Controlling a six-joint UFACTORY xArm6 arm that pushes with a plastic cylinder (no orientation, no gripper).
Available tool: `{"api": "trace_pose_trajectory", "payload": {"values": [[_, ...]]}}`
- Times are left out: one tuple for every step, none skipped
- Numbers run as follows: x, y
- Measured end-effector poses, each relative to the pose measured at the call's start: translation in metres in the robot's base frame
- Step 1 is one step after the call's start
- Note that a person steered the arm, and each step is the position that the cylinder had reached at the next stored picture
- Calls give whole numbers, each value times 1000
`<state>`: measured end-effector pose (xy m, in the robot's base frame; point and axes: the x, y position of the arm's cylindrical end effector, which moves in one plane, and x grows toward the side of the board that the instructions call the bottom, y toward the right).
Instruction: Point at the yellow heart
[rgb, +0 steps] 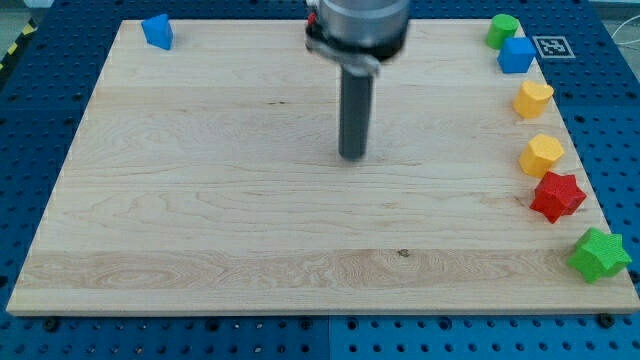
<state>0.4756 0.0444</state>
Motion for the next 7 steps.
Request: {"api": "trace_pose_trajectory", "payload": {"values": [[60,48],[108,81],[101,73],[76,60],[46,60],[42,66],[34,66]]}}
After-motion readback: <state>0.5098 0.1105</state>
